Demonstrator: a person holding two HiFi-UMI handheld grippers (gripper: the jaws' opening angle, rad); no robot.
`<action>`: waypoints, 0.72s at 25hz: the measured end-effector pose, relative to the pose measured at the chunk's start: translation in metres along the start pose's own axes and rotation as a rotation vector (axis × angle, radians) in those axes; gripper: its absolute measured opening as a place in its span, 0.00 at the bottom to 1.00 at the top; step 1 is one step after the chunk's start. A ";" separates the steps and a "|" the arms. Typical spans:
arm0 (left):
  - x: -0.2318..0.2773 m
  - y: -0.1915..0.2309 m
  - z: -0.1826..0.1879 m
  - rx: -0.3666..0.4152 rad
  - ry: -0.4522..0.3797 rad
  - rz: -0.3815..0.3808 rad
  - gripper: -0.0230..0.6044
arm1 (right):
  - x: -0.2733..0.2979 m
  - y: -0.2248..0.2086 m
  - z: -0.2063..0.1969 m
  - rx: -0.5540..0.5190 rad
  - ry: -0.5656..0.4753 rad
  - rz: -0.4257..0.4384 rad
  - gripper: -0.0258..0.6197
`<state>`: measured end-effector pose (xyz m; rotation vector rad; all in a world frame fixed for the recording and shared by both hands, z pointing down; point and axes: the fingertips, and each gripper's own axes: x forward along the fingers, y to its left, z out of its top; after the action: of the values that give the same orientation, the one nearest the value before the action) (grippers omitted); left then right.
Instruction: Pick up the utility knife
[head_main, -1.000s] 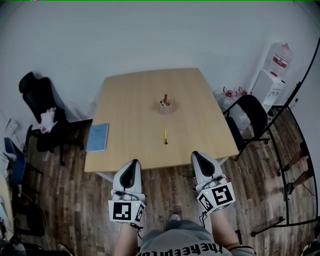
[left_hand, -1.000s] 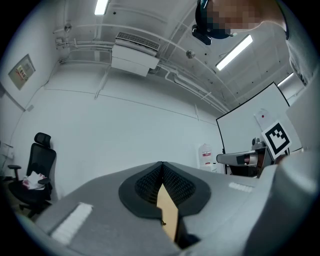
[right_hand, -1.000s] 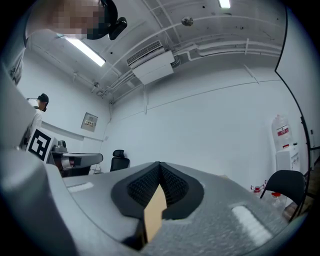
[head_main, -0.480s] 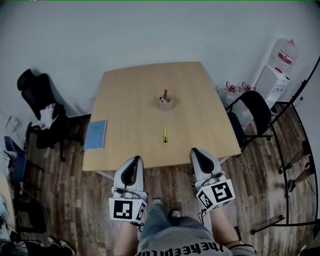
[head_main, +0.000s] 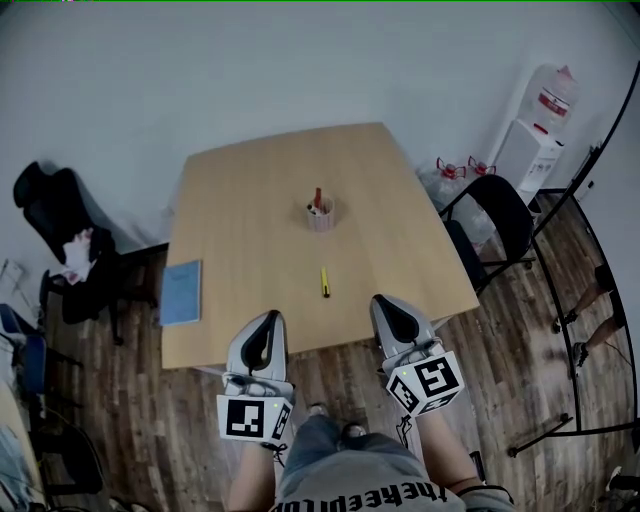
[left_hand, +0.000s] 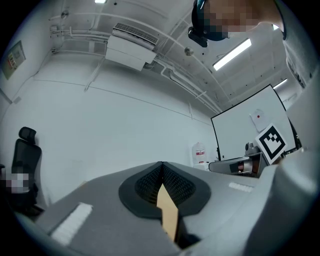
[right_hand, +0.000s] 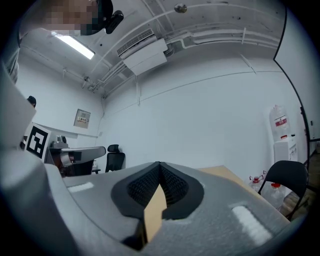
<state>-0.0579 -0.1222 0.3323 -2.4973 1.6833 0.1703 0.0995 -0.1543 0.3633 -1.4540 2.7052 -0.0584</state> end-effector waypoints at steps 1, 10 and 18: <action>0.003 0.003 -0.001 -0.002 0.000 -0.005 0.07 | 0.005 -0.001 -0.002 0.000 0.012 -0.005 0.04; 0.027 0.026 -0.017 -0.026 0.027 -0.047 0.07 | 0.044 -0.004 -0.030 -0.005 0.132 -0.035 0.04; 0.039 0.045 -0.035 -0.051 0.060 -0.058 0.07 | 0.072 -0.008 -0.068 0.023 0.250 -0.048 0.04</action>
<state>-0.0839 -0.1804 0.3589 -2.6103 1.6461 0.1359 0.0613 -0.2186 0.4284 -1.6039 2.8487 -0.2915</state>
